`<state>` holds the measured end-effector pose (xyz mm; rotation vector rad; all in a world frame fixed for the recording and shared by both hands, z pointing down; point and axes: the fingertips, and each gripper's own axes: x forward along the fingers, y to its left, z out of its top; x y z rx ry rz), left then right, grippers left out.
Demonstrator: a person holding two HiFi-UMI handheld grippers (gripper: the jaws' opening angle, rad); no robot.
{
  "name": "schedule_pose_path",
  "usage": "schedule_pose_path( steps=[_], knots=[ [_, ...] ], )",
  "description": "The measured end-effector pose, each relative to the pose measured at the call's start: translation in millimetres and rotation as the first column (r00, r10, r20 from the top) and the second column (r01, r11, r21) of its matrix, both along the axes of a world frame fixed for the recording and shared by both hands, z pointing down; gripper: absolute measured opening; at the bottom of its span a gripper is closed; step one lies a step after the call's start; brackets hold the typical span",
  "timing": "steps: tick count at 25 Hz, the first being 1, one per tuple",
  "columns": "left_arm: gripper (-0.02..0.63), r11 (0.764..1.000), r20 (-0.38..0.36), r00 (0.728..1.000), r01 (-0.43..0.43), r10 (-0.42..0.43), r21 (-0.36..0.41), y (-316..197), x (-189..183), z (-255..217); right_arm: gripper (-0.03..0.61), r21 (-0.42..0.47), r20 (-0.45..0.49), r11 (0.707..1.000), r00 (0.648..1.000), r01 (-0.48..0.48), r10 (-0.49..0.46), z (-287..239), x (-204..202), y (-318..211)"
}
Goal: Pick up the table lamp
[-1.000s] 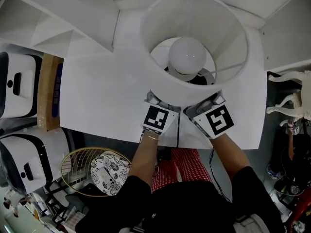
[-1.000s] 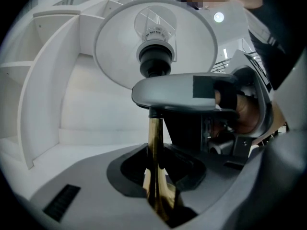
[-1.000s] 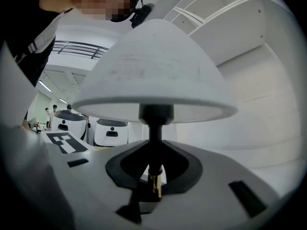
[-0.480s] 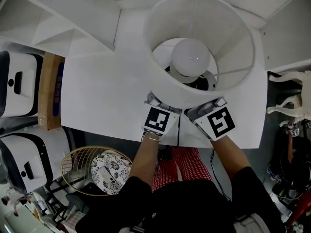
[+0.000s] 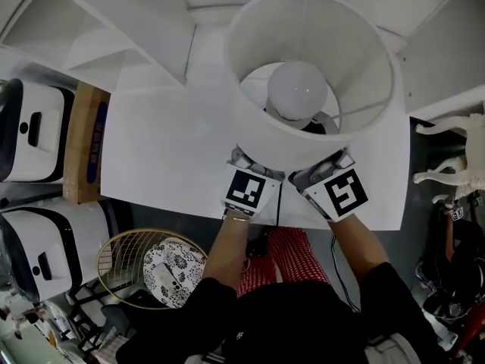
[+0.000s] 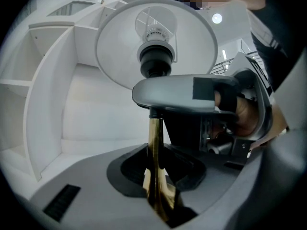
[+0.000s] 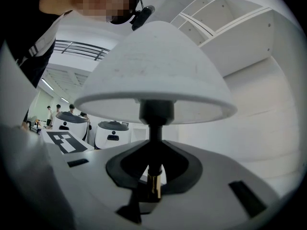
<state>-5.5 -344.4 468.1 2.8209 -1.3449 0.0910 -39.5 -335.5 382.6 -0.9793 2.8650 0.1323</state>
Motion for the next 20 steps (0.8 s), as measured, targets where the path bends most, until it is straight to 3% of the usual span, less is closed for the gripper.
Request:
schedule_pose_path(
  steps=[16, 20],
  knots=[
    [0.095, 1.0, -0.009, 1.0, -0.002, 0.002, 0.022, 27.3, 0.0, -50.3, 0.072, 0.031, 0.02, 0.999, 1.0, 0.016, -0.017, -54.0, -2.2, 31.3],
    [0.095, 1.0, -0.009, 1.0, -0.009, 0.009, 0.022, 29.3, 1.4, -59.7, 0.072, -0.009, 0.009, 1.0, 1.0, 0.011, -0.011, -59.1, -1.6, 33.9]
  ],
)
